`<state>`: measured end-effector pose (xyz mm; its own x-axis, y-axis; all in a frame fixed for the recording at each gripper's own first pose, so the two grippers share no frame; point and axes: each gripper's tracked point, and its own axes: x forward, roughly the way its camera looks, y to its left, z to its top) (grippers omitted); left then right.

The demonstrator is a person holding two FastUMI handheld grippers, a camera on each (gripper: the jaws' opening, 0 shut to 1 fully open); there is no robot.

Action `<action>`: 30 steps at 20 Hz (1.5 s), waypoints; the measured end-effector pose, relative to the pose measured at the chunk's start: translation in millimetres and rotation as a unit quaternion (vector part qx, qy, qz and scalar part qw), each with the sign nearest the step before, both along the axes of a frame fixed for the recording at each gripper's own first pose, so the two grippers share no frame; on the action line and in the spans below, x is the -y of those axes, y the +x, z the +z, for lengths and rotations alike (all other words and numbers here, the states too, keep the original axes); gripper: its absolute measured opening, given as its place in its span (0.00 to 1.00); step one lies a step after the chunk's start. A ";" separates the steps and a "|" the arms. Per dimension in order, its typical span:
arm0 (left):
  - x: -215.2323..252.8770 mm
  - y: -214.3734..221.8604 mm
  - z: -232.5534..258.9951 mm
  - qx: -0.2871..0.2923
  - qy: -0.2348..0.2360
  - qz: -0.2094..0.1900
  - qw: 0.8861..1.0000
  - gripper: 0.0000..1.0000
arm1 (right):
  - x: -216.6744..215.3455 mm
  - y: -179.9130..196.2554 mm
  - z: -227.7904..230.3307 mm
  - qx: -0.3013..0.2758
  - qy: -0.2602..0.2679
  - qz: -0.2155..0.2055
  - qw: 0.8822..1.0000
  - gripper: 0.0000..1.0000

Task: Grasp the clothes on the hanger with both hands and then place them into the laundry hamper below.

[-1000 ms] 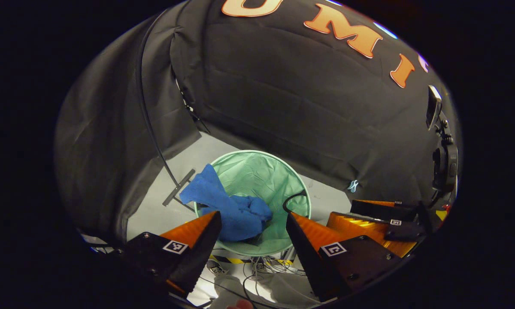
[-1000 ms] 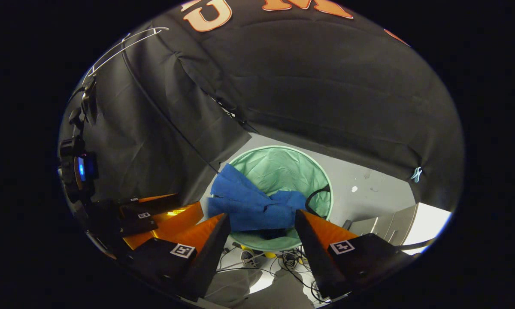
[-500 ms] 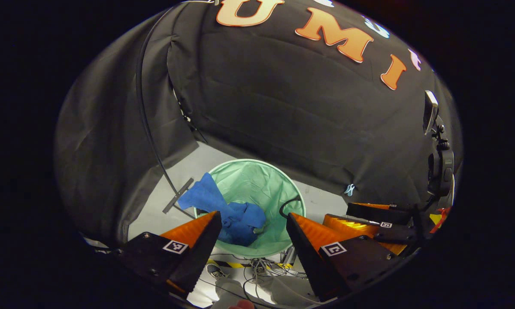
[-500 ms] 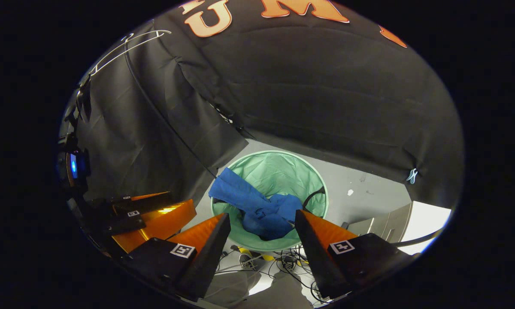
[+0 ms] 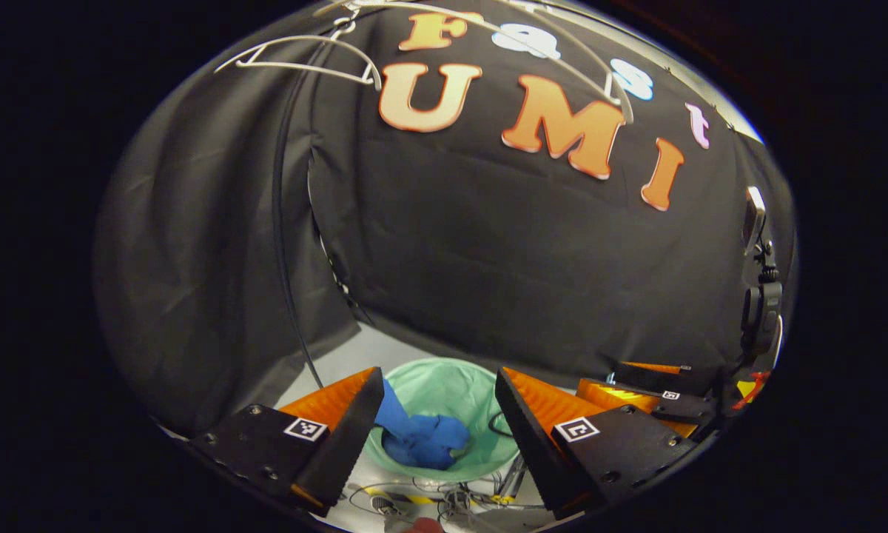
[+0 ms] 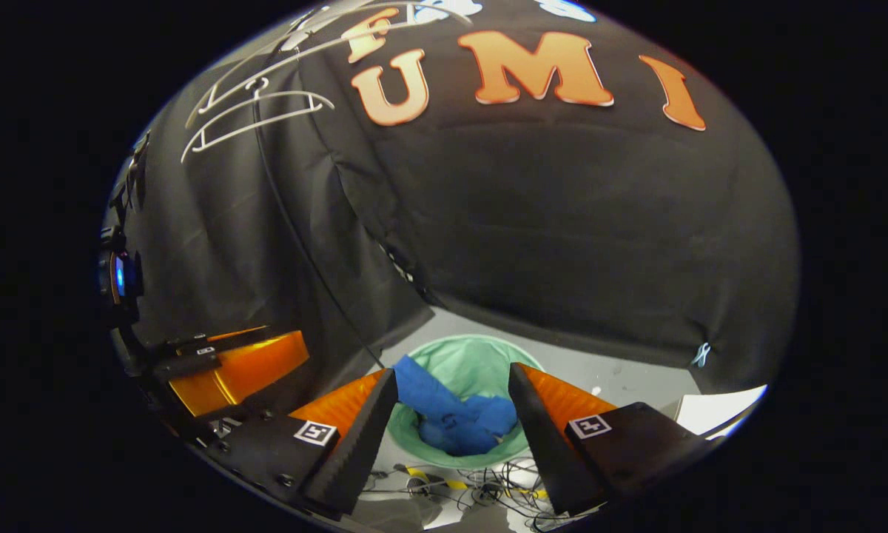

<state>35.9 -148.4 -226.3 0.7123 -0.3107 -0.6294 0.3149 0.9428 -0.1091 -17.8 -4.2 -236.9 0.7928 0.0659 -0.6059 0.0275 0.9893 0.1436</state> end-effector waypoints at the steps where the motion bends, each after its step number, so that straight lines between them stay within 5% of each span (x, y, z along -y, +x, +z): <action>1: -1.1 5.2 17.7 0.018 -0.009 0.008 1.000 0.96 | -2.2 5.0 17.9 0.019 -0.002 0.003 1.000 0.98; 9: -14.3 42.5 161.1 0.167 -0.061 0.040 0.983 0.95 | 20.0 29.4 150.0 0.165 -0.042 -0.001 0.985 0.98; 17: -38.2 54.1 248.2 0.282 -0.062 0.071 0.955 0.95 | 40.6 21.6 238.8 0.268 -0.052 -0.019 0.962 0.98; 19: -30.1 59.4 258.6 0.290 -0.077 0.063 0.952 0.92 | 48.0 20.4 247.7 0.286 -0.061 -0.027 0.956 0.89; 20: -27.6 59.6 261.1 0.290 -0.085 0.062 0.951 0.92 | 49.7 18.9 253.0 0.292 -0.062 -0.028 0.954 0.98; 21: -24.7 60.4 262.7 0.288 -0.092 0.062 0.951 0.92 | 49.6 15.1 258.7 0.300 -0.061 -0.028 0.952 0.89; 22: -23.4 59.8 264.1 0.286 -0.100 0.062 0.951 0.92 | 50.7 12.7 265.2 0.307 -0.060 -0.028 0.949 0.98; 30: -13.2 55.5 290.5 0.313 -0.107 0.047 0.943 0.92 | 72.7 -8.8 286.7 0.324 -0.072 -0.053 0.942 0.98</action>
<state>91.5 -135.2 64.2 0.9540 -0.2996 -0.0076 0.2966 0.9474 -0.1201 -26.6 -76.9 49.8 0.9966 -0.0810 0.0116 0.0807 0.9963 0.0281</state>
